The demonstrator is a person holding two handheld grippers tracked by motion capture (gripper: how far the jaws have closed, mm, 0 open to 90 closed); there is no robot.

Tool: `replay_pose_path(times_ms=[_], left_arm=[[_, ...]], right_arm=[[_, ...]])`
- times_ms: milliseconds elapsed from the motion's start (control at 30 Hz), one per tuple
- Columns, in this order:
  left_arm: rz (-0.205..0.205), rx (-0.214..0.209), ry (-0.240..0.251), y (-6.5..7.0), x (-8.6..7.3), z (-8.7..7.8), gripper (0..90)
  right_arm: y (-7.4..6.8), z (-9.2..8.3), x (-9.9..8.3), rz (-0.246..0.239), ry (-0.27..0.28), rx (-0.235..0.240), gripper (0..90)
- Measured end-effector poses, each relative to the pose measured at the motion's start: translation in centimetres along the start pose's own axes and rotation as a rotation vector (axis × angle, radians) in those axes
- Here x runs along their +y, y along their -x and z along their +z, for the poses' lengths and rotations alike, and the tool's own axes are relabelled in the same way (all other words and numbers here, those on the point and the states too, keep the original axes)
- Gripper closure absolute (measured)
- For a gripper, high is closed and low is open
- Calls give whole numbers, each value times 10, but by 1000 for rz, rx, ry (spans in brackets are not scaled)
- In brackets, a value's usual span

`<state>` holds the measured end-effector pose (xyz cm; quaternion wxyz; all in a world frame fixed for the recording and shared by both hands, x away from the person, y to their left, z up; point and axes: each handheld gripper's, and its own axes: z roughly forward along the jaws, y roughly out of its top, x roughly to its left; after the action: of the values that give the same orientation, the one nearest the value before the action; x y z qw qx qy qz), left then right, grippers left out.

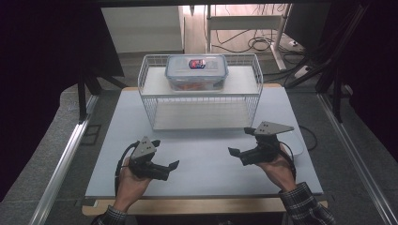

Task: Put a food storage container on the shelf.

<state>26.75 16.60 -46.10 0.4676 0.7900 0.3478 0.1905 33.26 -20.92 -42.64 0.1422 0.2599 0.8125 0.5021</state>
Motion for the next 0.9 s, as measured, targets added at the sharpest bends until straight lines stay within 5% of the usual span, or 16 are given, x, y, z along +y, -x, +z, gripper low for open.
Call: replay_pose_path(times_ms=[233,467,600,900], left_arm=[[-29,2,5,1,-23,-4,18],[-23,57,-9,7,-45,-5,16],[25,95,-63,13,-55,-3,9],[12,69,-86,16,-61,0,8]], right_arm=[[-8,0,-21,1,-12,-14,21],[-19,-2,-39,-4,-21,-18,44],[-27,2,-55,-12,-59,-28,44],[-26,4,-65,1,-104,-34,45]])
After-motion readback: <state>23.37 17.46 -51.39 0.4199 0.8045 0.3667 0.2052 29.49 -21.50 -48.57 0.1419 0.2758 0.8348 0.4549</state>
